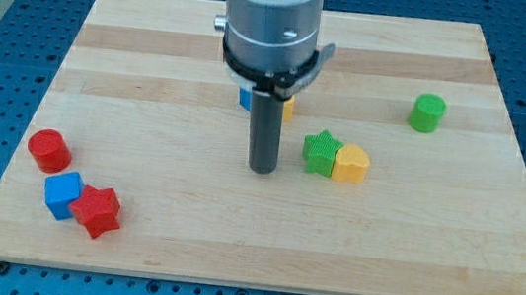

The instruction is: Keep green star and yellow heart in a diagonal line with green circle

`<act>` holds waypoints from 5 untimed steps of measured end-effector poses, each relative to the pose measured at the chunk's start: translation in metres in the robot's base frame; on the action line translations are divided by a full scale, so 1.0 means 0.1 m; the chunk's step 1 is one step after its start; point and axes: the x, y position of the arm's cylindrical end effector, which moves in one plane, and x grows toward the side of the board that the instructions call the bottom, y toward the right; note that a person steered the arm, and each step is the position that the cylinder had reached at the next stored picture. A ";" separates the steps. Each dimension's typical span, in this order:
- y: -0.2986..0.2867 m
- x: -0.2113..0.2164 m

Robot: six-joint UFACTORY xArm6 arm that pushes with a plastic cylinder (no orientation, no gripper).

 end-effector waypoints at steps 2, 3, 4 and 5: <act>0.53 -0.29; 1.02 -0.55; 1.27 -0.57; 1.18 -0.44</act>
